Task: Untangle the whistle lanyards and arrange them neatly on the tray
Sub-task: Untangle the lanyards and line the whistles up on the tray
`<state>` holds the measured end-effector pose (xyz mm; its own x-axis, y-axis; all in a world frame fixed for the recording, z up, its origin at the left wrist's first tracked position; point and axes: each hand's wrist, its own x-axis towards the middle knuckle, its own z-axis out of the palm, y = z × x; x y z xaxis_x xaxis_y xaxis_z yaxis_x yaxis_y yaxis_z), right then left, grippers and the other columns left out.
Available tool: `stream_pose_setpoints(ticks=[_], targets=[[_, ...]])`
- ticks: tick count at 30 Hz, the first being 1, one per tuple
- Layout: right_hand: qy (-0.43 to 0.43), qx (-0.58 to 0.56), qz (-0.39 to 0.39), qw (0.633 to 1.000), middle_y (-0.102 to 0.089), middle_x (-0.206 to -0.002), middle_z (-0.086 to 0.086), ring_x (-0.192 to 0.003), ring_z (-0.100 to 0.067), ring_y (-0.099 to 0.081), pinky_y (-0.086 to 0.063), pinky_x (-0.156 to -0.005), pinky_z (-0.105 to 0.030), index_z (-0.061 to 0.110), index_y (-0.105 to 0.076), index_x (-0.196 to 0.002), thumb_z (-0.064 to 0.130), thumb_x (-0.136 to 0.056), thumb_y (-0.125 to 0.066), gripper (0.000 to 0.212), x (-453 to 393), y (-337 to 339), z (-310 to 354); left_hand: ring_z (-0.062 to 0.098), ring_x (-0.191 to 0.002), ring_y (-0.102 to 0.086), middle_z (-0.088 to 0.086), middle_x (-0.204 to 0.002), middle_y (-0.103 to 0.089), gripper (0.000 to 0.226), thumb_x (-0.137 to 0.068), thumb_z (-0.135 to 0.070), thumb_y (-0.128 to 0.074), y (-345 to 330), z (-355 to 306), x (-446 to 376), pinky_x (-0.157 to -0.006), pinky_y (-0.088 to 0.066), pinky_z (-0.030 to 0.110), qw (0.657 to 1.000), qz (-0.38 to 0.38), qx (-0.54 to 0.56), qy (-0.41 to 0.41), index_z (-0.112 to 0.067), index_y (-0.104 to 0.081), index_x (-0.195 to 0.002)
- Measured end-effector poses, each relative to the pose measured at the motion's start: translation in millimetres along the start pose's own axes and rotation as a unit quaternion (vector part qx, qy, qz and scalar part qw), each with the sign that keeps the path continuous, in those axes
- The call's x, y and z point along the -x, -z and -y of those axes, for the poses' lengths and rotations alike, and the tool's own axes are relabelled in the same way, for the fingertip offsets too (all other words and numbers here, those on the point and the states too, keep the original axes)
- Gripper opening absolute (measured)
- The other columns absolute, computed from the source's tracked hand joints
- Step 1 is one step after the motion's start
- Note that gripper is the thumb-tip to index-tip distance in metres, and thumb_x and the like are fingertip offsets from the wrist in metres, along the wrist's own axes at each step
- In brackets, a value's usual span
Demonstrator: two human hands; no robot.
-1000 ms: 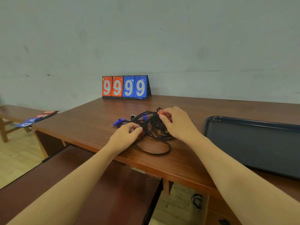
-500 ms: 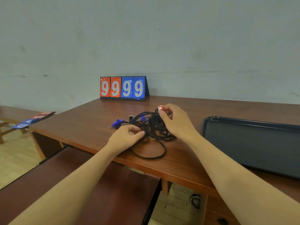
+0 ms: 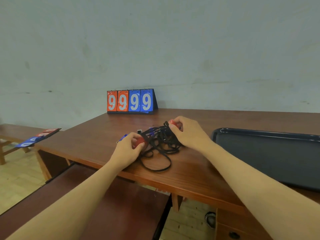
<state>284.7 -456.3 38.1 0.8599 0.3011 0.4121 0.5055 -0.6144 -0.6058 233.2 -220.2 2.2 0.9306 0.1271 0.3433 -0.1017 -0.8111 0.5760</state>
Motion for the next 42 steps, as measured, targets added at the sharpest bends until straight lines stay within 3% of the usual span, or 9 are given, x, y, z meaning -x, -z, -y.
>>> stream_pose_setpoints(ticks=[2,4,8,14,20,25,31,38,42], targets=[[-0.019,0.013,0.034,0.999,-0.07,-0.097,0.01,-0.082,-0.005,-0.066,-0.055,-0.077,-0.026,0.021,-0.055,-0.125,0.043,-0.103,-0.046,0.033,0,28,-1,0.007,-0.091,-0.056,-0.005,-0.106,-0.064,0.029,-0.097,-0.029,-0.062,13,-9,-5,-0.081,-0.049,0.023,0.984,0.037,-0.165,-0.054,-0.03,-0.054,-0.125],[-0.034,0.059,0.07,0.995,-0.073,-0.09,0.008,-0.076,-0.005,-0.069,-0.054,-0.074,-0.025,0.013,-0.058,-0.122,0.038,-0.105,-0.042,0.034,4,62,-10,0.013,-0.09,-0.055,-0.005,-0.099,-0.061,0.029,-0.099,-0.032,-0.056,27,-28,-10,-0.078,-0.048,0.027,0.93,0.073,-0.341,-0.116,-0.03,-0.05,-0.127],[-0.107,0.082,0.083,0.987,-0.074,-0.087,0.006,-0.072,-0.009,-0.07,-0.045,-0.062,-0.019,0.013,-0.056,-0.124,0.035,-0.106,-0.039,0.034,22,117,-61,0.016,-0.091,-0.062,-0.002,-0.106,-0.066,0.028,-0.103,-0.039,-0.044,44,-62,-30,-0.075,-0.053,0.031,0.883,0.134,-0.439,-0.097,-0.033,-0.047,-0.13],[-0.216,0.045,0.098,0.97,-0.071,-0.093,-0.005,-0.072,-0.013,-0.068,-0.053,-0.06,-0.023,0.007,-0.045,-0.131,0.03,-0.107,-0.038,0.034,38,138,-125,0.004,-0.078,-0.065,-0.01,-0.106,-0.069,0.028,-0.101,-0.026,-0.052,1,-120,-56,-0.081,-0.053,0.028,0.979,0.103,-0.117,-0.131,-0.031,-0.045,-0.128],[-0.272,-0.021,0.042,0.961,-0.062,-0.082,-0.012,-0.062,-0.017,-0.06,-0.052,-0.052,-0.025,-0.007,-0.042,-0.128,0.013,-0.104,-0.039,0.032,32,136,-137,0.0,-0.077,-0.071,-0.01,-0.094,-0.079,0.026,-0.097,-0.031,-0.062,-117,-203,-71,-0.082,-0.053,0.027,0.969,0.181,0.105,-0.135,-0.022,-0.051,-0.119],[-0.298,0.017,0.064,0.952,-0.069,-0.095,-0.015,-0.083,-0.026,-0.071,-0.061,-0.08,-0.044,0.001,-0.027,-0.13,0.014,-0.097,-0.045,0.04,27,133,-145,0.003,-0.092,-0.07,-0.01,-0.101,-0.075,0.031,-0.091,-0.044,-0.07,-168,-208,-98,-0.098,-0.054,0.038,0.962,0.195,0.104,-0.163,-0.026,-0.065,-0.116],[-0.286,0.066,0.035,0.955,-0.06,-0.096,-0.01,-0.077,-0.019,-0.062,-0.047,-0.057,-0.032,0.003,-0.026,-0.134,0.019,-0.099,-0.047,0.043,25,125,-146,0.005,-0.086,-0.073,-0.009,-0.092,-0.077,0.023,-0.084,-0.04,-0.079,-183,-190,-105,-0.087,-0.056,0.027,0.955,0.125,0.215,-0.162,-0.029,-0.071,-0.103],[-0.265,0.08,0.025,0.961,-0.06,-0.09,-0.011,-0.072,-0.02,-0.06,-0.045,-0.056,-0.034,0.01,-0.03,-0.115,0.019,-0.102,-0.044,0.022,31,122,-139,0.005,-0.087,-0.073,-0.005,-0.087,-0.079,0.036,-0.092,-0.037,-0.071,-183,-194,-104,-0.09,-0.051,0.023,0.937,0.149,0.248,-0.197,-0.03,-0.06,-0.126],[-0.256,0.089,0.03,0.962,-0.061,-0.089,-0.01,-0.07,-0.018,-0.06,-0.043,-0.053,-0.031,0.012,-0.028,-0.117,0.021,-0.103,-0.044,0.024,34,122,-134,0.0,-0.082,-0.071,-0.01,-0.082,-0.077,0.029,-0.093,-0.043,-0.068,-191,-189,-105,-0.084,-0.049,0.025,0.946,0.157,0.194,-0.204,-0.035,-0.063,-0.12]])
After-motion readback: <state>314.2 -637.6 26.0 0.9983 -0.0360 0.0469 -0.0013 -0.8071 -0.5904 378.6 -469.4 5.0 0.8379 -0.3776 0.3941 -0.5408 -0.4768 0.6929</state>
